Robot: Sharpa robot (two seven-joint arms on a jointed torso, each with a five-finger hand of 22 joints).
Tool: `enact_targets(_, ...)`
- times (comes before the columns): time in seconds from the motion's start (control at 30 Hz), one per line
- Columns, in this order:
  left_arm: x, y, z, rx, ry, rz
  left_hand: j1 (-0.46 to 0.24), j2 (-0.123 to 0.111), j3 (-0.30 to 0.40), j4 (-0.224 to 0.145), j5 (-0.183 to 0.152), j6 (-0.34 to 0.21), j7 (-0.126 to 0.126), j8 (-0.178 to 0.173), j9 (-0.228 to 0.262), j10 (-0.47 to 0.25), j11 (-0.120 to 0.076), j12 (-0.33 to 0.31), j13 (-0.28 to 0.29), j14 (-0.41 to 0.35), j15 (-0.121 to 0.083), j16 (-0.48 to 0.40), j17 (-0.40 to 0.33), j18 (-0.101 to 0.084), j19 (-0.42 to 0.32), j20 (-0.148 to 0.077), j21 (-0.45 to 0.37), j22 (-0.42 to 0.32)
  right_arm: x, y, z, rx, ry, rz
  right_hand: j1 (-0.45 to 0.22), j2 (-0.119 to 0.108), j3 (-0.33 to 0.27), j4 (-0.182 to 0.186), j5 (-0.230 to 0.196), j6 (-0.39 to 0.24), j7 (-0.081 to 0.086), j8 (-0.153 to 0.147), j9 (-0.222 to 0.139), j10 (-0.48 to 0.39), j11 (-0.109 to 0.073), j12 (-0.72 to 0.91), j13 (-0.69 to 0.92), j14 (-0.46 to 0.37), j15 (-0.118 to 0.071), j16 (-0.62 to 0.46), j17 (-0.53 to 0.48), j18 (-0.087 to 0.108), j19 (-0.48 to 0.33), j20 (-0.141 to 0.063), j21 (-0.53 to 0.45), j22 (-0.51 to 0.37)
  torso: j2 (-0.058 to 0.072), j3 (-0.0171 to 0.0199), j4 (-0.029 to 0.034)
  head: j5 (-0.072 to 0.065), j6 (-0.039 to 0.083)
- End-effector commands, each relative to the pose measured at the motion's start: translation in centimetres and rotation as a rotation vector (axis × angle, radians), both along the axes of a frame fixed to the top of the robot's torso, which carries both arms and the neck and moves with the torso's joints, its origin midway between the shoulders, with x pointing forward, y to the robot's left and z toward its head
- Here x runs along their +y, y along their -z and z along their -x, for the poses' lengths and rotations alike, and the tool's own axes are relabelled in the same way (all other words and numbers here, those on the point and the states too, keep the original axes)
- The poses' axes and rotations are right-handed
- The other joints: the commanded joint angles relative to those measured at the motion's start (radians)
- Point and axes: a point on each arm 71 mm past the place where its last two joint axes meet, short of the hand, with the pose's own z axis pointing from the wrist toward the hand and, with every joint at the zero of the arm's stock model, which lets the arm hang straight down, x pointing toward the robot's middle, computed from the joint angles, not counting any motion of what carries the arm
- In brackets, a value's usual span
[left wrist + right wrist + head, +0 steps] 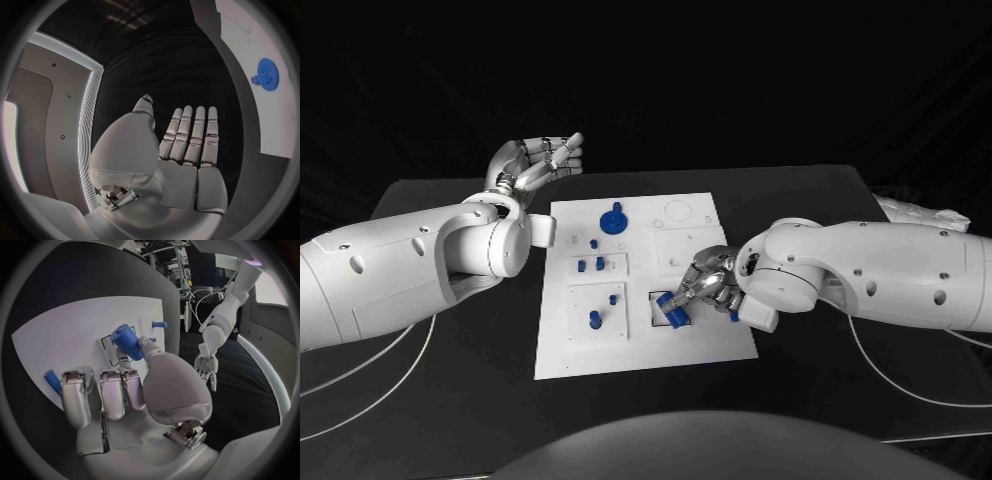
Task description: Assemble the parts on the task board
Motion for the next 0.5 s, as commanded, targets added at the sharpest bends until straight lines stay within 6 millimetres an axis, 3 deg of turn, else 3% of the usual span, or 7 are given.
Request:
enact_targets(0.03, -0.26, -0.14, 0.04, -0.009, 0.017, 0.005, 0.0, 0.009, -0.005, 0.0, 0.005, -0.008, 0.008, 0.003, -0.001, -0.007, -0.003, 0.003, -0.001, -0.007, -0.001, 0.003, -0.001, 0.006, 0.005, 0.001, -0.002, -0.001, 0.05, 0.3, 0.14, 0.004, -0.005, 0.021, -0.016, 0.0, 0.016, -0.006, -0.014, 0.041, -0.035, -0.008, -0.004, 0.103, 0.005, 0.004, 0.263, 0.104, 0.006, 0.004, 0.263, -0.007, 0.103, 0.005, 0.004, 0.263, 0.0, -0.0007, 0.0007, 0.001, 0.0)
enact_targets(0.5, -0.31, -0.14, 0.06, -0.007, 0.019, 0.005, 0.0, 0.009, -0.005, 0.0, 0.005, -0.008, 0.008, 0.003, -0.001, -0.007, -0.003, 0.004, -0.001, -0.007, -0.001, 0.003, -0.001, 0.006, 0.005, 0.001, -0.002, -0.001, 0.32, 0.32, 0.02, -0.005, 0.0, 0.031, -0.08, -0.019, -0.042, 0.048, -0.092, 0.044, -0.028, -0.032, -0.018, 0.103, 0.01, 0.004, 0.263, 0.104, 0.008, 0.004, 0.263, -0.007, 0.103, 0.009, 0.004, 0.263, 0.0, -0.0004, -0.0001, 0.0, 0.0)
